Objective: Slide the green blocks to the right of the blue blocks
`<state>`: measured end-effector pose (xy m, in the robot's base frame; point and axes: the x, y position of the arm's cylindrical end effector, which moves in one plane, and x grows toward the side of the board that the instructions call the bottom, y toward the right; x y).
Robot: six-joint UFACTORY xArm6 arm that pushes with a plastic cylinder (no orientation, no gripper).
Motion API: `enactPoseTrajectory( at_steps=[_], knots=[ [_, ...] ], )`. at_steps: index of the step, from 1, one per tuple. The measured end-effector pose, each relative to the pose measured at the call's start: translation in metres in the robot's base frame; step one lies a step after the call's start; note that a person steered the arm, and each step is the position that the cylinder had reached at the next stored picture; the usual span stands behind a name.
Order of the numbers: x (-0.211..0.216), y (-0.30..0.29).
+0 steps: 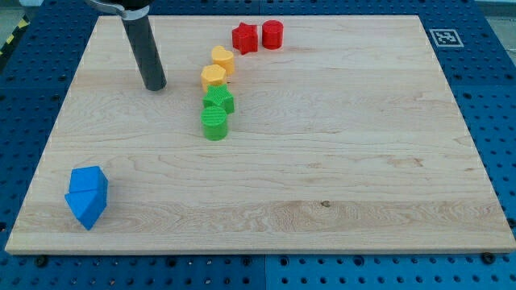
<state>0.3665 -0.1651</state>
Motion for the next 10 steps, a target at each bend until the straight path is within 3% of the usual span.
enactPoseTrajectory(
  at_steps=[3, 6, 10],
  knots=[
    [-0.007, 0.108],
    [-0.002, 0.111],
    [0.065, 0.116]
  ],
)
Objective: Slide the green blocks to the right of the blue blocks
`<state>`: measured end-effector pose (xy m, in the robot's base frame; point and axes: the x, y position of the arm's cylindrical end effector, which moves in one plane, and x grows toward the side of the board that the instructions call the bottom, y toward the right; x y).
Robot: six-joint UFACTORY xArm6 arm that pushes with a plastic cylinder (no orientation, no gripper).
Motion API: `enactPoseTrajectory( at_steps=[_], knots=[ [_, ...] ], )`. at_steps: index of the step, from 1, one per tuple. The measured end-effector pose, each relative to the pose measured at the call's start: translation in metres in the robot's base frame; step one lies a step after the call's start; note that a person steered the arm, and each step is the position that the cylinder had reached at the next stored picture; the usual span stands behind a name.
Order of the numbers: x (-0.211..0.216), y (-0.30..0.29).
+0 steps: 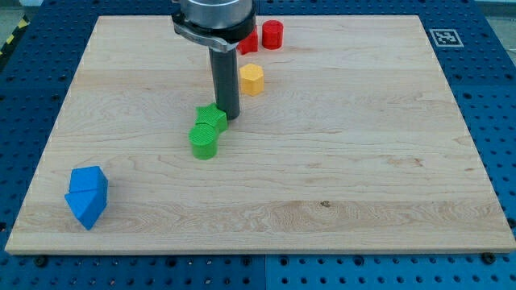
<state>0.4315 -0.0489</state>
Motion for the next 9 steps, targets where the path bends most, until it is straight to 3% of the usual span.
enactPoseTrajectory(
  at_steps=[4, 6, 9],
  knots=[
    [0.027, -0.002],
    [-0.029, -0.003],
    [0.032, -0.041]
  ],
)
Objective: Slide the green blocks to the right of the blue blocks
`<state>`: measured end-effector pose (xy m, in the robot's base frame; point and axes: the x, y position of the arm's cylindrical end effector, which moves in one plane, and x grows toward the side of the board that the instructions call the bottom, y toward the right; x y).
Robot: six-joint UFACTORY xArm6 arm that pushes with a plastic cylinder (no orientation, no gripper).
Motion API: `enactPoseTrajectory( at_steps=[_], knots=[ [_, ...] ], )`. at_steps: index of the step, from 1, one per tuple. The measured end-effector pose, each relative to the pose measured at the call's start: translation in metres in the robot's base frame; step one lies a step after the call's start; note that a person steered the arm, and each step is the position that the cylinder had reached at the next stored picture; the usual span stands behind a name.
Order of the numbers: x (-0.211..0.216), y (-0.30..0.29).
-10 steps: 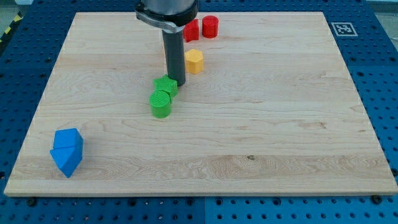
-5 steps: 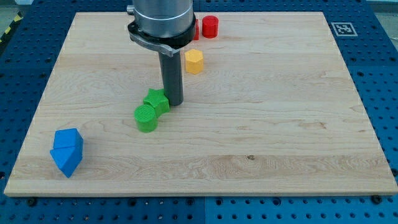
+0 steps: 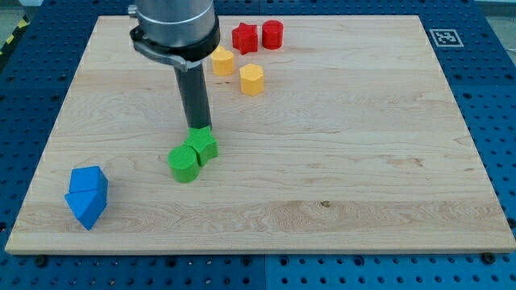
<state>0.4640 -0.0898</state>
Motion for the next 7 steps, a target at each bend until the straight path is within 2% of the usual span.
enactPoseTrajectory(
  at_steps=[1, 7],
  knots=[
    [0.012, -0.001],
    [0.011, 0.030]
  ],
)
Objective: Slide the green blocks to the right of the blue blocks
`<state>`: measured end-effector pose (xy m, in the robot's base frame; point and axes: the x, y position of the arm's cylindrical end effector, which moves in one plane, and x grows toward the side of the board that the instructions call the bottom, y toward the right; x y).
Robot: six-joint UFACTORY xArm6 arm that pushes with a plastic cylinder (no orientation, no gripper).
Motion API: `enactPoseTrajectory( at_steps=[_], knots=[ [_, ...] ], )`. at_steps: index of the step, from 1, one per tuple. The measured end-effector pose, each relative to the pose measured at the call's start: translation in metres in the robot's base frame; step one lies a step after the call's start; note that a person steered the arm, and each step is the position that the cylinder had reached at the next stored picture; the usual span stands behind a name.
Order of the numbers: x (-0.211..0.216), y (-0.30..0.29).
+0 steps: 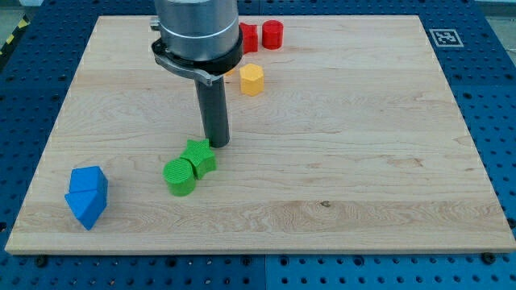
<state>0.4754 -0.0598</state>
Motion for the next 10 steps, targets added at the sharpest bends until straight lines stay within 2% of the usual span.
enactPoseTrajectory(
  at_steps=[2, 5, 10],
  knots=[
    [0.005, 0.002],
    [0.047, -0.001],
    [0.047, -0.055]
  ],
)
